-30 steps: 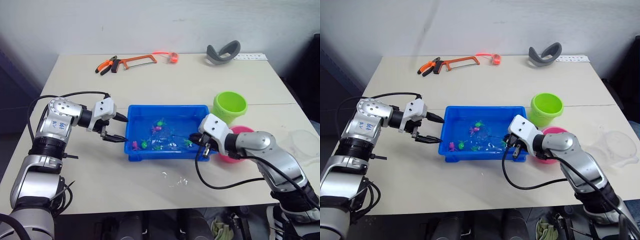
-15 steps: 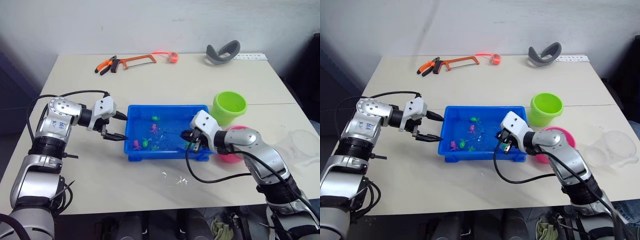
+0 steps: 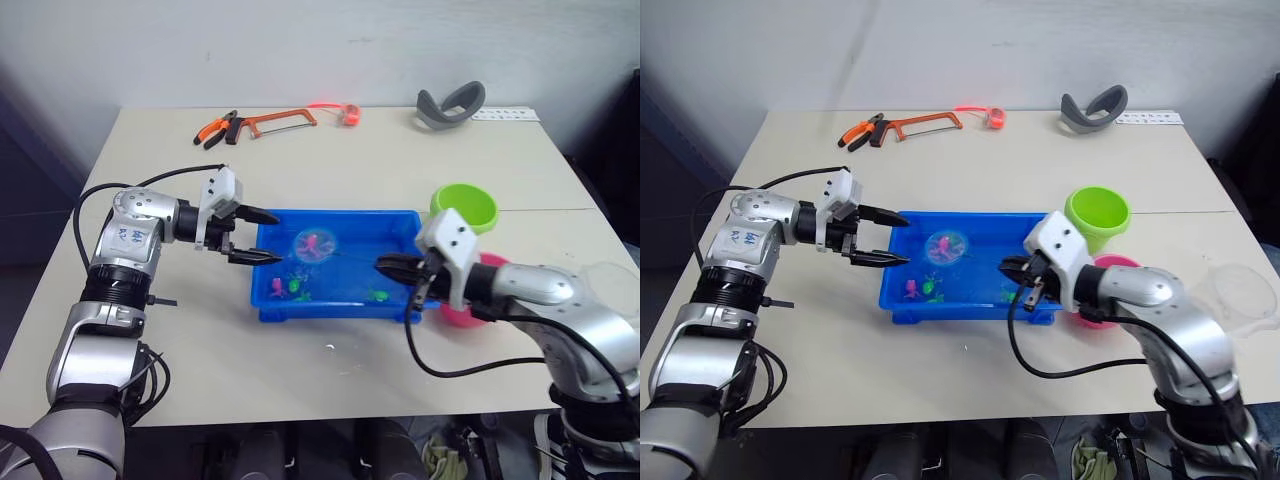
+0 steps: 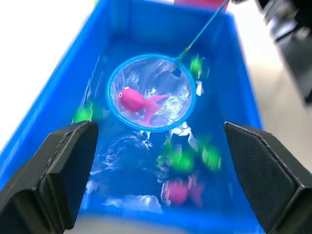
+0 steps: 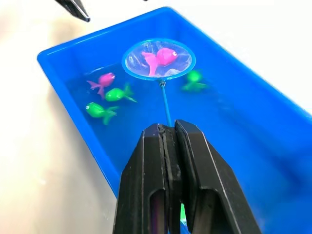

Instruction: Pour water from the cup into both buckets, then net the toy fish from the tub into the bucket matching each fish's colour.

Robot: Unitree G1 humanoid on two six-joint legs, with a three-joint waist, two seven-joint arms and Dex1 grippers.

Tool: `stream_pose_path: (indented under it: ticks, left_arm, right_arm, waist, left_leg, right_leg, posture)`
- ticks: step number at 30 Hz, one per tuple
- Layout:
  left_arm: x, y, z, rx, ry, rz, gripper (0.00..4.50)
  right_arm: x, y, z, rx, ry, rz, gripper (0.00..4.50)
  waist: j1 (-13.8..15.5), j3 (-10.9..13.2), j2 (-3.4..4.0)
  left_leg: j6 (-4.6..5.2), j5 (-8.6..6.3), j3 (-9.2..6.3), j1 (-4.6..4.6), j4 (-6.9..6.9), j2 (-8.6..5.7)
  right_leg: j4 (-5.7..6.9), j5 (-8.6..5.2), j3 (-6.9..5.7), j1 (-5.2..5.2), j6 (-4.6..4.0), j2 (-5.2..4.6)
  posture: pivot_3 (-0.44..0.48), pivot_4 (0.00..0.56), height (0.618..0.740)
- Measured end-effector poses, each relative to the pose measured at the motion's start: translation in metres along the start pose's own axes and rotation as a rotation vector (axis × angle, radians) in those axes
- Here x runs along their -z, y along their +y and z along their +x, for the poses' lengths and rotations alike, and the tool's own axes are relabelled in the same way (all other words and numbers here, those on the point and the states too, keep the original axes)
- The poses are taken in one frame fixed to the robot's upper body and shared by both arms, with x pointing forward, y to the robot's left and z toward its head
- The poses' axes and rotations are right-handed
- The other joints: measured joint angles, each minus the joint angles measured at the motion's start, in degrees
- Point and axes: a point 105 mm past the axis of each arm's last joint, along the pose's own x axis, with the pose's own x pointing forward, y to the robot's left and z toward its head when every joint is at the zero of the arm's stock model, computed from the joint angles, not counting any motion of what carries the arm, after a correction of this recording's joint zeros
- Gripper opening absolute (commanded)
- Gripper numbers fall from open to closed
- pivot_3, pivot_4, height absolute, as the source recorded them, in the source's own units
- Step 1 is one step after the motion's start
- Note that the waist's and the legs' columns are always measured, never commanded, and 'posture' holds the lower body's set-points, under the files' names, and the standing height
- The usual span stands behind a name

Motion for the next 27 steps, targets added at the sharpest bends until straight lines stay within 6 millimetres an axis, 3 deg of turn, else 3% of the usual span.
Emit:
stream_pose_path:
  ticks: [7, 13, 18, 21, 24, 27]
  left_arm:
    - [-0.027, -0.025, 0.041, 0.182, -0.117, 0.02, 4.48]
    - [-0.04, -0.034, 0.072, 0.236, -0.195, 0.03, 4.48]
    - [-0.045, -0.04, 0.084, 0.274, -0.222, 0.04, 4.48]
    - [-0.045, -0.043, 0.086, 0.288, -0.219, 0.051, 4.48]
    - [-0.045, -0.043, 0.087, 0.295, -0.219, 0.06, 4.48]
    - [-0.043, -0.042, 0.087, 0.292, -0.217, 0.063, 4.48]
  right_arm:
    - [-0.002, 0.007, -0.058, 0.129, -0.014, 0.031, 0.0]
    - [0.013, 0.002, -0.109, 0.309, 0.047, 0.107, 0.0]
    - [0.029, -0.002, -0.157, 0.482, 0.155, 0.146, 0.0]
    - [0.034, -0.001, -0.176, 0.544, 0.215, 0.122, 0.0]
    - [0.043, 0.001, -0.186, 0.573, 0.302, 0.066, 0.0]
    - [0.045, -0.002, -0.194, 0.59, 0.418, -0.107, 0.0]
  waist:
    - [0.1, 0.0, 0.0]
    - [0.7, 0.0, -0.01]
    - [1.4, 0.0, -0.02]
    - [1.4, 0.0, -0.02]
    - [1.4, 0.0, -0.01]
    - [1.4, 0.0, 0.0]
  left_leg:
    - [0.01, 0.0, -0.02, 0.08, 0.03, 0.0]
    - [0.06, -0.02, -0.08, 0.1, 0.02, -0.03]
    - [0.08, -0.03, -0.09, 0.16, 0.01, -0.04]
    - [0.13, -0.07, -0.07, 0.26, 0.02, -0.04]
    - [0.32, -0.2, -0.1, 0.29, 0.0, -0.04]
    - [0.3, -0.22, -0.08, 0.3, 0.01, -0.05]
  right_leg:
    - [-0.03, 0.02, 0.02, 0.12, 0.03, 0.01]
    - [-0.09, 0.02, 0.01, 0.17, 0.04, -0.03]
    - [-0.27, 0.02, 0.01, 0.24, 0.04, -0.02]
    - [-0.3, 0.03, 0.05, 0.31, 0.05, -0.03]
    - [-0.31, 0.03, 0.04, 0.34, 0.05, -0.04]
    - [-0.31, 0.03, 0.05, 0.34, 0.05, -0.04]
  posture:
    - [0.0, 0.15, 0.74]
    - [0.0, 0.15, 0.74]
    - [0.0, 0.15, 0.74]
    - [0.0, 0.15, 0.74]
    - [0.0, 0.15, 0.74]
    - [0.0, 0.15, 0.74]
